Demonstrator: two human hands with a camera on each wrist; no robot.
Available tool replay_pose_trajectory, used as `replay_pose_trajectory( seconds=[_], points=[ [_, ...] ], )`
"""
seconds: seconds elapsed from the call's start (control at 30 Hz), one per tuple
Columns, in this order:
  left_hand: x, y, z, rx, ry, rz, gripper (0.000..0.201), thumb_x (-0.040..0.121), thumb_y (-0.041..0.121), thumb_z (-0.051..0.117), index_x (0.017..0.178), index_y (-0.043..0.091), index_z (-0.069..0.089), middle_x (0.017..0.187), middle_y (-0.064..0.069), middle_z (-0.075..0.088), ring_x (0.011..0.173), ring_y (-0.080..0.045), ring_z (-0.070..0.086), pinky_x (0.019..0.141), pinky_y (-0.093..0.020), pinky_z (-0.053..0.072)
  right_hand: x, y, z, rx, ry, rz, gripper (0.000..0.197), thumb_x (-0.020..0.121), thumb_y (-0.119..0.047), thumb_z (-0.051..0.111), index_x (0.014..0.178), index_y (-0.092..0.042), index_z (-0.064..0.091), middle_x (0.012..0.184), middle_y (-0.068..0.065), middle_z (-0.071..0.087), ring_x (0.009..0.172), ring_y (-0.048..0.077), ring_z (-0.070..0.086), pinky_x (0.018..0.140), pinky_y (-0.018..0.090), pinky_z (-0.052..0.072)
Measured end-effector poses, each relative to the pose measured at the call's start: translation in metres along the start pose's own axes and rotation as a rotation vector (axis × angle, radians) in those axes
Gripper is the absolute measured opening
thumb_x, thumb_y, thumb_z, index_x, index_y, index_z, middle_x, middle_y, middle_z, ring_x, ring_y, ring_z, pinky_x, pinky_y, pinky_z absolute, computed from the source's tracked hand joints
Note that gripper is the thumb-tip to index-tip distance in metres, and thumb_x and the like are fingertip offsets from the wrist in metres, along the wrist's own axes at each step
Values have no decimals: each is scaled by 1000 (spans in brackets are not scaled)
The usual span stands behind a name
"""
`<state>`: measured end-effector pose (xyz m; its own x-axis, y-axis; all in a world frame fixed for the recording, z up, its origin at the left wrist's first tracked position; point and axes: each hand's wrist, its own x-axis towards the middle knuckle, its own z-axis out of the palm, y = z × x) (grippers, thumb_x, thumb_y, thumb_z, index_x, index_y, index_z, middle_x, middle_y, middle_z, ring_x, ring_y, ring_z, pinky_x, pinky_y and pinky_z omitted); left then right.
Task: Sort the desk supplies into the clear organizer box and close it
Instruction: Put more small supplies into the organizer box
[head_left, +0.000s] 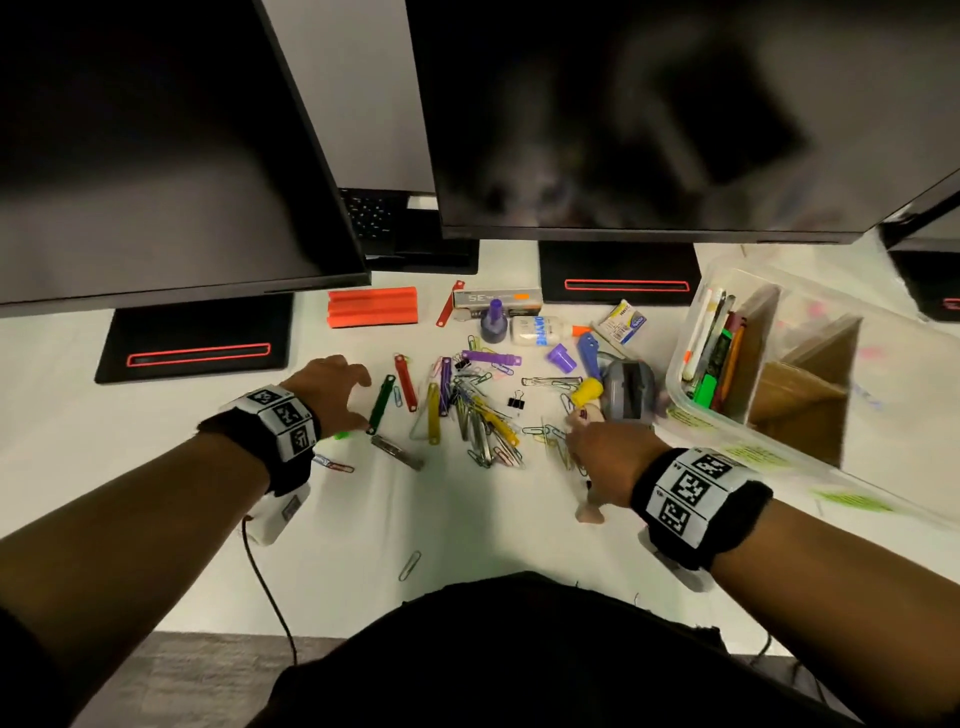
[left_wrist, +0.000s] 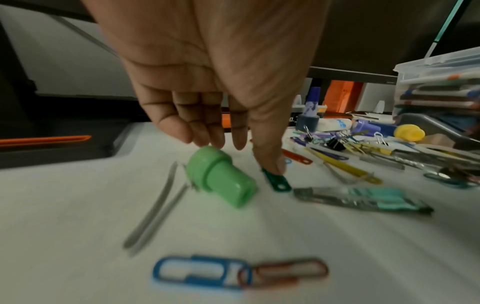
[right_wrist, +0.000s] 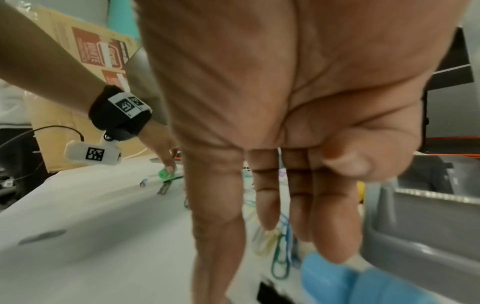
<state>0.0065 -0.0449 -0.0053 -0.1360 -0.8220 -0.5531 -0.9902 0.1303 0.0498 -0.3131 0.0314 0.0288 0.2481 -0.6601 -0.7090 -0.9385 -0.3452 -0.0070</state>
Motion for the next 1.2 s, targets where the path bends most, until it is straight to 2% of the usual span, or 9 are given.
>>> replay_pose_trajectory(
  seconds=[0.2, 0.33, 0.47, 0.53, 0.63, 0.77, 0.97, 1.13, 1.2],
  points=[
    [-9, -2, 13, -40, -2, -119, 89, 63, 38, 83, 137, 20, 36, 127, -12, 45, 117, -31, 51, 100, -41, 45, 2, -10, 15, 68, -66, -44, 54, 78, -19, 71, 125, -6, 46, 127, 12, 56, 116, 28, 54, 75, 26, 37],
    [-7, 2, 15, -132, 8, -177, 88, 64, 29, 85, 136, 16, 36, 127, -14, 45, 115, -32, 53, 97, -40, 46, 5, -14, 16, 44, -51, -78, 38, 86, -8, 59, 122, -3, 49, 128, 15, 54, 118, 28, 52, 92, 30, 42],
    [-6, 12, 15, -217, 30, -167, 75, 70, 23, 80, 133, 15, 41, 127, -13, 45, 113, -30, 53, 95, -39, 47, 3, -19, 15, 58, 72, -103, 26, 86, -9, 55, 111, -3, 60, 119, 16, 57, 108, 27, 58, 88, 27, 43],
    [-4, 24, 14, -229, 33, -114, 68, 73, 21, 78, 131, 14, 43, 126, -13, 46, 112, -29, 54, 93, -37, 47, 6, -17, 13, 91, 228, -102, 22, 78, -13, 66, 99, -3, 68, 105, 17, 64, 95, 23, 65, 80, 22, 46],
    [-1, 48, 15, -247, 9, 11, 63, 77, 19, 74, 132, 15, 44, 127, -12, 46, 114, -28, 52, 95, -34, 45, 8, -12, 14, 211, 195, -114, 27, 94, -12, 47, 115, -2, 60, 121, 18, 56, 109, 27, 58, 91, 28, 41],
    [-2, 76, 12, -274, 35, 231, 55, 83, 14, 66, 133, 18, 46, 130, -9, 47, 120, -24, 47, 101, -29, 37, -2, 11, 11, 348, 328, 35, 31, 88, -20, 59, 118, -18, 59, 129, 3, 54, 116, 23, 55, 93, 26, 43],
    [-18, 76, 2, 6, 54, 494, 71, 75, 50, 70, 135, 23, 44, 139, 1, 42, 127, -20, 38, 106, -31, 34, -20, 29, 25, 223, 261, 199, 37, 83, -23, 63, 119, -19, 55, 126, 5, 59, 111, 23, 57, 91, 31, 49],
    [-35, 62, 16, 272, 89, 722, 76, 50, 64, 79, 110, 19, 65, 102, 0, 66, 92, -20, 65, 78, -28, 54, -18, 30, 41, 212, 57, 292, 66, 75, -31, 75, 131, -16, 44, 131, 8, 56, 115, 26, 57, 94, 33, 47],
    [-36, 62, 17, 294, 42, 738, 76, 59, 59, 78, 121, 18, 59, 113, -2, 62, 103, -22, 60, 85, -30, 51, -13, 26, 43, 310, 43, 289, 54, 78, -24, 72, 125, -11, 47, 125, 10, 59, 114, 26, 58, 92, 30, 46]
  ],
)
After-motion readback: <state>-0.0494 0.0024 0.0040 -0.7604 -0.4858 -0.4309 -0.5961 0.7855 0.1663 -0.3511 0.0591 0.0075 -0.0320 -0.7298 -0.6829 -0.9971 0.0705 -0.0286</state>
